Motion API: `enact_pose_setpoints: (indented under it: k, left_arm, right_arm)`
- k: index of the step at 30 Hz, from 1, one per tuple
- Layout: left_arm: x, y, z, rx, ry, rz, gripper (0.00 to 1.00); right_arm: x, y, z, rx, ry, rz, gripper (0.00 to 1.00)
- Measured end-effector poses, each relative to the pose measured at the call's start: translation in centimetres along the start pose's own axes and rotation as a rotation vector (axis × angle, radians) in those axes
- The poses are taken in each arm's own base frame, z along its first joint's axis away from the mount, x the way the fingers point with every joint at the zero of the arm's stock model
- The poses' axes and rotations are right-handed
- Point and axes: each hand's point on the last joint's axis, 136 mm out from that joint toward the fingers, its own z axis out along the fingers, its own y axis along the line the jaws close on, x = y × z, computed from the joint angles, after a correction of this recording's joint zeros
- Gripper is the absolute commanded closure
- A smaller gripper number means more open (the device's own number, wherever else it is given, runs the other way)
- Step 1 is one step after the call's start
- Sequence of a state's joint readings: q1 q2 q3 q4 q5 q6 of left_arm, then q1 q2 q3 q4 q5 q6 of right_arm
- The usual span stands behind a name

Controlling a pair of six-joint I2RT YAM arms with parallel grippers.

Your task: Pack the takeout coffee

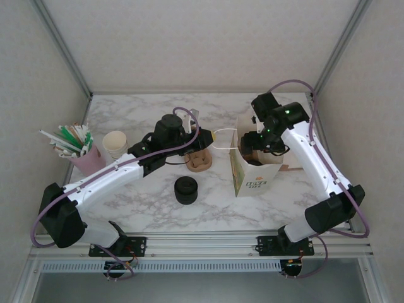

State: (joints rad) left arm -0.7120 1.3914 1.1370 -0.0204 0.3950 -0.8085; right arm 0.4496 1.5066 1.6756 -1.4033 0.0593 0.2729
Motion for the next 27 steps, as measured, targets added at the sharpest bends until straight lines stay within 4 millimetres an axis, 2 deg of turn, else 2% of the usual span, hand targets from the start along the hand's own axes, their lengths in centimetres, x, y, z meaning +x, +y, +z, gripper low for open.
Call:
enact_pose_setpoints:
  k: [15,20,27]
  left_arm:
    - [0.0,0.0,0.0,0.0,0.0,-0.003,1.0]
    - [-0.1,-0.1,0.0,0.002,-0.001,-0.002,1.0]
    - [-0.3,-0.3,0.0,0.003,-0.006,-0.002,0.95]
  right_arm:
    - [-0.2,-0.2,-2.1,0.004,-0.058,0.002,0.35]
    - [-0.2,0.0,-2.6,-0.003,-0.074,-0.003,0.37]
    - [-0.2,0.3,-3.9,-0.022,-0.116,-0.012,0.43]
